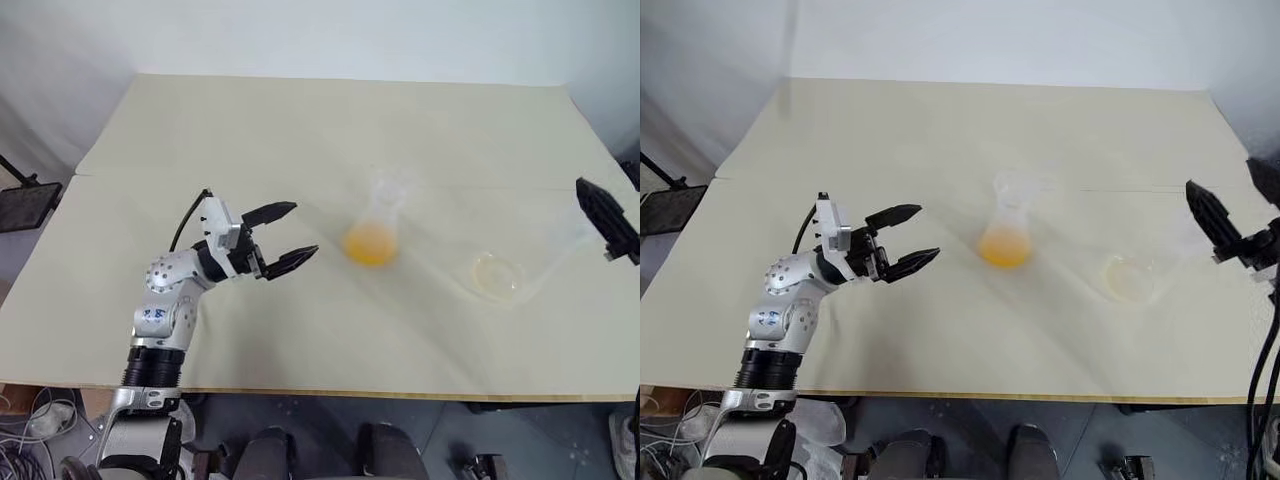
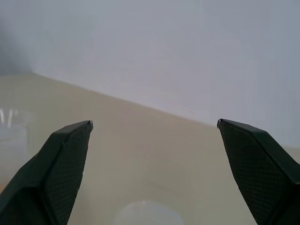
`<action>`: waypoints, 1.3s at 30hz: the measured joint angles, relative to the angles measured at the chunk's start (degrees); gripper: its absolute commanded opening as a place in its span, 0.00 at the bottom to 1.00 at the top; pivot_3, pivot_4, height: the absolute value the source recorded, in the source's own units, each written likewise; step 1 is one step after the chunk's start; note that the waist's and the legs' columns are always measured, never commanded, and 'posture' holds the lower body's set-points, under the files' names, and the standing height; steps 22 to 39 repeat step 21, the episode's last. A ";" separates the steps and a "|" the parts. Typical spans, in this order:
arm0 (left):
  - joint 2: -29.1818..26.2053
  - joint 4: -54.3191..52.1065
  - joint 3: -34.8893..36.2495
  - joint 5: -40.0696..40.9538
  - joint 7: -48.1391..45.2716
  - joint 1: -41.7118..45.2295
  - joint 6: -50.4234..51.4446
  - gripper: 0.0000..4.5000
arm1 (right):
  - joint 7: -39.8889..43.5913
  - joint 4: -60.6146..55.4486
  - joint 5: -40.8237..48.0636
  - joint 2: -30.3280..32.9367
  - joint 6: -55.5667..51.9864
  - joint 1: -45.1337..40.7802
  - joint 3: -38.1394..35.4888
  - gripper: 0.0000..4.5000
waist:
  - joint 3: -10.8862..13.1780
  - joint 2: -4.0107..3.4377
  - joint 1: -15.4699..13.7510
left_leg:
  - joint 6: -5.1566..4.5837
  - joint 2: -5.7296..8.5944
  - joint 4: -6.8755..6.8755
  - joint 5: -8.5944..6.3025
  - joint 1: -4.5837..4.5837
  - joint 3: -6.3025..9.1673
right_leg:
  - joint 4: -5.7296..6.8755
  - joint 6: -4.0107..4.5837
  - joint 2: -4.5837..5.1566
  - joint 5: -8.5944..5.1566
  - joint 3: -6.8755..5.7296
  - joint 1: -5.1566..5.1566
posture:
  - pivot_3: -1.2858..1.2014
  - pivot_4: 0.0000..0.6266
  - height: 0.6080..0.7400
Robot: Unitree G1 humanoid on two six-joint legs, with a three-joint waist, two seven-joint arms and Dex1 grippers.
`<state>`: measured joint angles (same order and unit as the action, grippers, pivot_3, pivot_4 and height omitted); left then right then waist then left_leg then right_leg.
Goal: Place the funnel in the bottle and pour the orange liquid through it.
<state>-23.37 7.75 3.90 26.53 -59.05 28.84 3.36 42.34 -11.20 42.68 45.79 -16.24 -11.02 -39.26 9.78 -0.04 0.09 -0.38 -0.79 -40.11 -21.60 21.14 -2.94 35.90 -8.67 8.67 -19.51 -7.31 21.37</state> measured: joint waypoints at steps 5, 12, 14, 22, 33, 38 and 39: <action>-7.26 0.62 0.33 -0.33 -5.53 -0.35 -0.67 1.00 | 7.29 -8.32 8.06 5.49 -7.84 3.00 3.12 0.99 | 0.01 0.04 -0.06 | 0.00 -0.04 0.00 0.00 0.00 0.12 | 0.02 0.00 -0.04 0.00 -0.11 -0.07 | 0.52 0.24 1.00; -10.91 -0.34 2.40 -0.17 -5.09 -7.98 1.98 1.00 | 14.31 -16.72 2.24 1.25 -4.50 16.54 12.21 0.99 | 0.03 0.07 -0.93 | 0.00 0.04 -0.03 0.00 0.05 0.25 | -0.04 0.00 0.02 0.00 -0.09 -0.10 | 0.52 0.24 1.00; -11.85 -0.69 3.39 -0.35 -4.06 -9.48 1.98 1.00 | 16.50 -17.84 -0.71 0.76 -1.77 20.63 14.25 0.99 | 0.03 0.06 -1.24 | 0.00 0.03 -0.03 0.00 0.01 0.29 | -0.04 0.00 0.01 0.00 -0.07 -0.11 | 0.52 0.24 1.00; -12.79 -3.43 4.30 -2.33 -2.26 -16.12 -0.98 1.00 | 22.82 -11.29 -10.17 -3.31 10.85 28.15 16.98 0.99 | 0.03 0.06 -1.37 | 0.00 0.01 -0.02 0.00 -0.08 0.21 | -0.07 0.00 0.00 0.00 -0.04 -0.16 | 0.52 0.24 1.00; -12.79 -3.43 4.30 -2.33 -2.26 -16.12 -0.98 1.00 | 22.82 -11.29 -10.17 -3.31 10.85 28.15 16.98 0.99 | 0.03 0.06 -1.37 | 0.00 0.01 -0.02 0.00 -0.08 0.21 | -0.07 0.00 0.00 0.00 -0.04 -0.16 | 0.52 0.24 1.00; -12.79 -3.43 4.30 -2.33 -2.26 -16.12 -0.98 1.00 | 22.82 -11.29 -10.17 -3.31 10.85 28.15 16.98 0.99 | 0.03 0.06 -1.37 | 0.00 0.01 -0.02 0.00 -0.08 0.21 | -0.07 0.00 0.00 0.00 -0.04 -0.16 | 0.52 0.24 1.00; -12.79 -3.43 4.30 -2.33 -2.26 -16.12 -0.98 1.00 | 22.82 -11.29 -10.17 -3.31 10.85 28.15 16.98 0.99 | 0.03 0.06 -1.37 | 0.00 0.01 -0.02 0.00 -0.08 0.21 | -0.07 0.00 0.00 0.00 -0.04 -0.16 | 0.52 0.24 1.00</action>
